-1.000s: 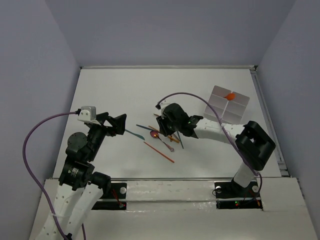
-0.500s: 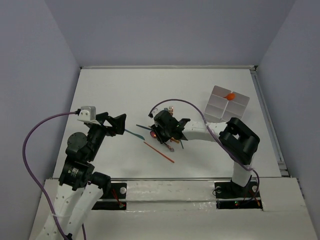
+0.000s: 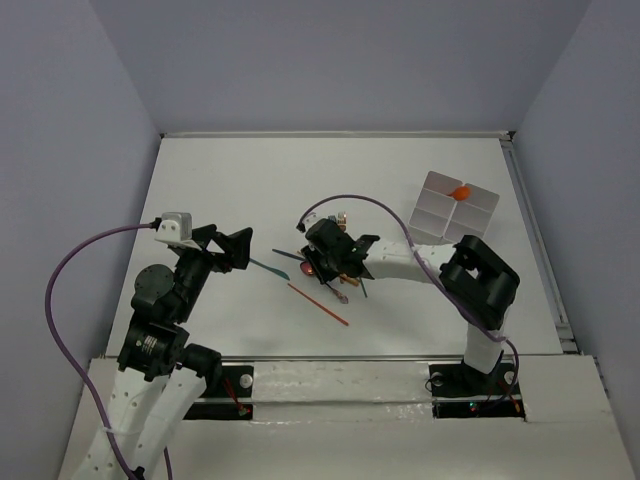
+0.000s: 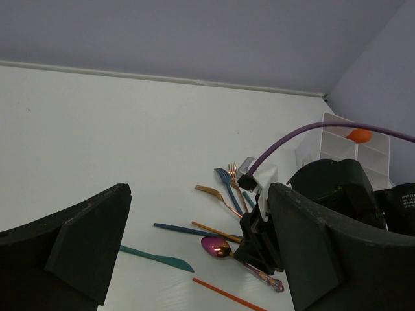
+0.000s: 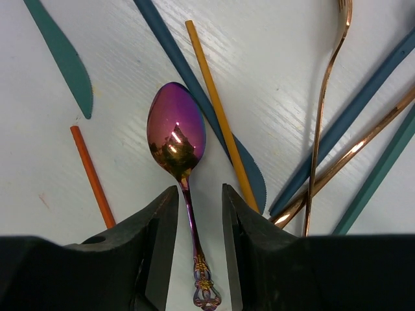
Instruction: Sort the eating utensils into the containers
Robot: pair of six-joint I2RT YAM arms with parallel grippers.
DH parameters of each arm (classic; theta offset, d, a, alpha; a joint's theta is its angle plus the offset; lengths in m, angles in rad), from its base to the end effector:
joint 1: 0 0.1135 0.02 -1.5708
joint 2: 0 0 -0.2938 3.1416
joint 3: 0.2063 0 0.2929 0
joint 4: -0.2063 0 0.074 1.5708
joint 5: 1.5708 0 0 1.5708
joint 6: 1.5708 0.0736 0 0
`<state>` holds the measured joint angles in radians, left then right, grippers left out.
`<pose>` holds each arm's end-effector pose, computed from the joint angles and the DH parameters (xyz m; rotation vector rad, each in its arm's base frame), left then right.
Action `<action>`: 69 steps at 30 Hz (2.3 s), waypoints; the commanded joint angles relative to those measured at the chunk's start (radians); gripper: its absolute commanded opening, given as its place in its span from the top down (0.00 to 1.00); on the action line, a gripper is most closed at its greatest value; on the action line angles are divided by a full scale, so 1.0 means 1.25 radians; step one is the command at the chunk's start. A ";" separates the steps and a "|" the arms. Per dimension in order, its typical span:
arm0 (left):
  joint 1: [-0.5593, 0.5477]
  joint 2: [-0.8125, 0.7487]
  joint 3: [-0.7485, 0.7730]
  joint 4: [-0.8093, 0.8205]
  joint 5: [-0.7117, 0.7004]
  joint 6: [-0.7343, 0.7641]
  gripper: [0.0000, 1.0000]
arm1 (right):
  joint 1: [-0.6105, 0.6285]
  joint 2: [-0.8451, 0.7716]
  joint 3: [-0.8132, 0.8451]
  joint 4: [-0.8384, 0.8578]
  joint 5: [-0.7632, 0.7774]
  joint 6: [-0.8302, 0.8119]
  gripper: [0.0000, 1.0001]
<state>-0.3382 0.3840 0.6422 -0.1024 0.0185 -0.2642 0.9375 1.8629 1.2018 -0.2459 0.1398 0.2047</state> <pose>0.1460 -0.0528 0.3777 0.0686 1.4328 -0.5103 0.2795 0.3633 0.1505 -0.8367 2.3482 0.3175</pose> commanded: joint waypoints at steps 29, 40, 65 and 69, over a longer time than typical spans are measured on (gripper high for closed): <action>0.003 -0.009 0.029 0.032 0.012 0.005 0.01 | 0.037 0.106 0.110 -0.076 0.026 0.013 0.78; 0.003 -0.010 0.029 0.033 0.015 0.004 0.01 | 0.037 -0.065 0.085 -0.013 0.018 0.022 0.93; -0.012 -0.013 0.030 0.035 0.024 0.009 0.01 | -0.572 -0.300 -0.109 0.737 0.356 -0.111 0.93; -0.012 -0.003 0.031 0.034 0.021 0.011 0.01 | -0.590 -0.242 -0.102 0.792 0.340 -0.145 0.93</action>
<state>-0.3470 0.3725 0.6422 -0.1020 0.0406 -0.2638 0.2176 1.5066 1.0462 0.5434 0.5503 0.0872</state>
